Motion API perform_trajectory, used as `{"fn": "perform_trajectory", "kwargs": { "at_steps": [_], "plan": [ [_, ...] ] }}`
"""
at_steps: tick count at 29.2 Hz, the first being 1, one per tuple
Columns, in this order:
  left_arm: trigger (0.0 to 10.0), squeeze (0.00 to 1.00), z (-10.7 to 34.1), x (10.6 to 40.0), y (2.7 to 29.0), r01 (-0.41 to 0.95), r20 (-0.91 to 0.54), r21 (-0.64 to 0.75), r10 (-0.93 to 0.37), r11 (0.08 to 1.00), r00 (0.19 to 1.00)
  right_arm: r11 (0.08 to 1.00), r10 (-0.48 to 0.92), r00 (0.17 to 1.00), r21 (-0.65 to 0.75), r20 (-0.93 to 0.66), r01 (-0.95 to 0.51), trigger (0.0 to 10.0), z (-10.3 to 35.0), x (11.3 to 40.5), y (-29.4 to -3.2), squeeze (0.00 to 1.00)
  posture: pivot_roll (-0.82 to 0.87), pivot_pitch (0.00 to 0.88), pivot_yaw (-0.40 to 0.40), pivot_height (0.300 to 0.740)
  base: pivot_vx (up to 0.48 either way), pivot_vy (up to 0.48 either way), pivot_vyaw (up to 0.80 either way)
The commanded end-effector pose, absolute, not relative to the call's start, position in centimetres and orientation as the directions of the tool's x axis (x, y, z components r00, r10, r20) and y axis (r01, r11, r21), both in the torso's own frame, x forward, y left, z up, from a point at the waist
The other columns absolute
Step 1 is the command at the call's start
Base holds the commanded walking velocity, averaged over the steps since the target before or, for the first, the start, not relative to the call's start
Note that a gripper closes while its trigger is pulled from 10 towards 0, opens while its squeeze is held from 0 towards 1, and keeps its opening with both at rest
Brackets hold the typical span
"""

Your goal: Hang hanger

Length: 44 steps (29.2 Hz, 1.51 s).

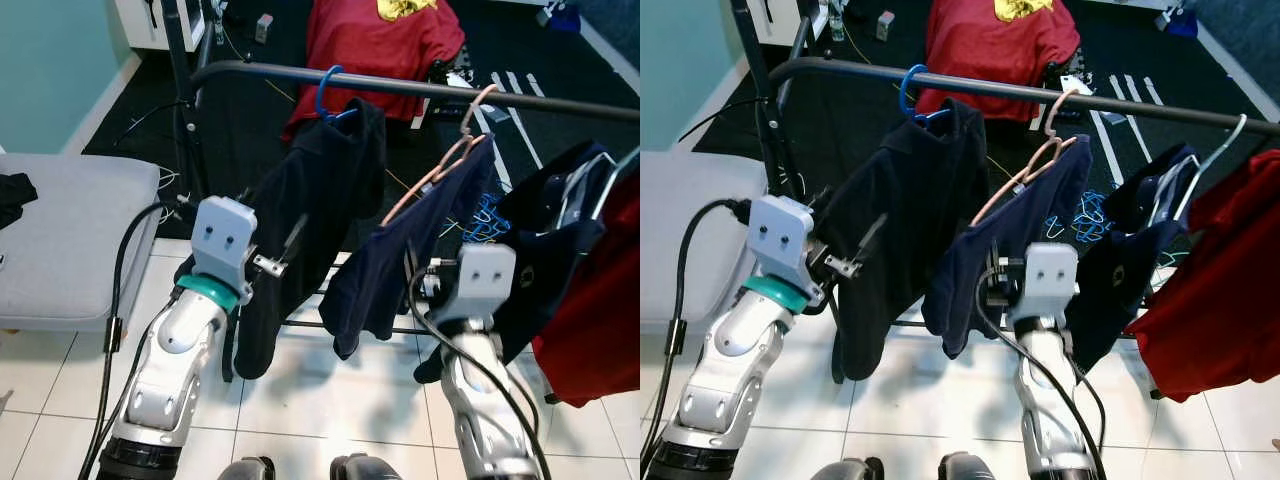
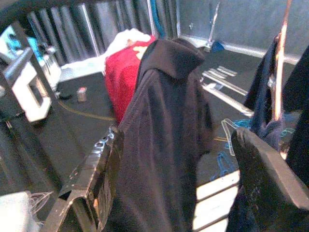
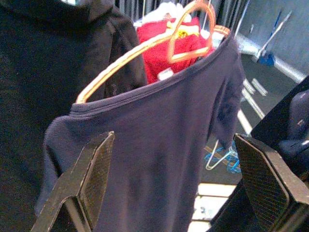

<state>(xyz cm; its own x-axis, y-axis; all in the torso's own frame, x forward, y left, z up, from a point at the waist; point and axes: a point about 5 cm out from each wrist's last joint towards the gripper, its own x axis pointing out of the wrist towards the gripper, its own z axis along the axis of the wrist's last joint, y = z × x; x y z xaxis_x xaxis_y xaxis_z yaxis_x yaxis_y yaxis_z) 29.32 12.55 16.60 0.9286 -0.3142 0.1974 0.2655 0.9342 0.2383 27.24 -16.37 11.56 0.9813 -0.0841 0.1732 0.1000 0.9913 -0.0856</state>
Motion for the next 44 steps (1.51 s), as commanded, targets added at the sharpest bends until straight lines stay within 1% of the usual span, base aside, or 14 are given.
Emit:
{"fn": "perform_trajectory", "kwargs": {
  "at_steps": [1,4,9,11,13,15,22,31,34,36,38,42,43,44],
  "plan": [
    [10.0,0.0,16.4,30.4,12.9,0.22,0.2,0.26,-0.275,0.94,0.94,0.988,-0.102,0.982,-0.1,0.161,0.119,10.0,11.0,27.7,-17.1,0.0,-0.06,0.013,0.024,0.74,0.0,0.0,0.0],
    [10.0,0.0,16.8,31.3,13.1,0.197,0.212,0.263,-0.256,0.944,0.943,0.985,-0.12,0.98,-0.104,0.161,0.137,10.0,10.9,28.4,-17.7,0.0,-0.07,0.01,0.032,0.74,0.0,0.0,0.0],
    [10.0,0.0,18.8,32.6,12.2,0.245,0.249,0.3,-0.323,0.922,0.913,0.991,-0.1,0.97,-0.069,0.22,0.117,10.0,13.8,32.5,-18.0,0.0,-0.07,0.02,0.054,0.74,0.0,0.0,0.0],
    [10.0,0.0,18.8,32.6,12.2,0.245,0.249,0.3,-0.323,0.922,0.913,0.991,-0.1,0.97,-0.069,0.22,0.117,10.0,13.8,32.5,-18.0,0.0,-0.07,0.02,0.054,0.74,0.0,0.0,0.0],
    [10.0,0.0,19.8,32.7,11.5,0.262,0.272,0.308,-0.348,0.915,0.897,0.996,-0.073,0.968,-0.029,0.241,0.083,10.0,15.3,34.1,-17.3,0.0,-0.06,0.023,0.054,0.74,0.0,0.0,0.0],
    [10.0,0.0,19.8,32.7,11.5,0.262,0.272,0.308,-0.348,0.915,0.897,0.996,-0.073,0.968,-0.029,0.241,0.083,10.0,15.3,34.1,-17.3,0.0,-0.06,0.023,0.054,0.74,0.0,0.0,0.0],
    [10.0,0.0,20.9,31.9,10.1,0.297,0.323,0.297,-0.388,0.908,0.863,0.991,-0.009,0.985,0.136,0.174,-0.014,10.0,16.1,36.4,-14.7,0.0,-0.03,0.062,0.055,0.74,0.0,0.0,0.0],
    [10.0,0.0,21.4,31.7,9.7,0.313,0.342,0.295,-0.405,0.903,0.848,0.989,0.052,0.989,0.128,0.139,-0.07,10.0,17.1,38.0,-13.5,0.0,-0.03,0.071,0.053,0.74,0.0,0.0,0.0],
    [10.0,0.0,21.5,31.6,9.5,0.317,0.344,0.295,-0.41,0.901,0.845,0.994,0.046,0.993,0.091,0.108,-0.056,10.0,17.6,38.8,-13.4,0.0,-0.03,0.071,0.049,0.74,0.0,0.0,0.0],
    [10.0,0.0,21.5,31.5,9.2,0.324,0.345,0.291,-0.415,0.9,0.842,0.995,-0.091,0.995,0.056,0.043,0.088,10.0,18.3,39.8,-14.6,0.0,-0.03,0.072,0.043,0.74,0.0,0.0,0.0],
    [10.0,0.0,21.4,31.4,9.2,0.326,0.342,0.289,-0.415,0.9,0.843,0.985,-0.167,0.985,0.048,0.036,0.165,10.0,18.5,39.9,-15.5,0.0,-0.03,0.072,0.043,0.74,0.0,0.0,0.0],
    [10.0,0.0,21.3,31.4,9.3,0.326,0.338,0.288,-0.415,0.9,0.845,0.976,-0.214,0.976,0.044,0.047,0.212,10.0,18.9,40.0,-16.2,0.0,-0.03,0.072,0.043,0.74,0.0,0.0,0.0],
    [10.0,0.0,21.2,31.4,9.3,0.326,0.335,0.287,-0.413,0.901,0.847,0.971,-0.236,0.97,0.042,0.053,0.234,8.9,19.1,40.0,-16.7,0.0,-0.03,0.072,0.043,0.74,0.0,0.0,0.0],
    [10.0,0.0,21.2,31.4,9.3,0.326,0.335,0.287,-0.413,0.901,0.847,0.971,-0.236,0.97,0.042,0.053,0.234,8.9,19.1,40.0,-16.7,0.0,-0.03,0.072,0.043,0.74,0.0,0.0,0.0]
  ]
}}
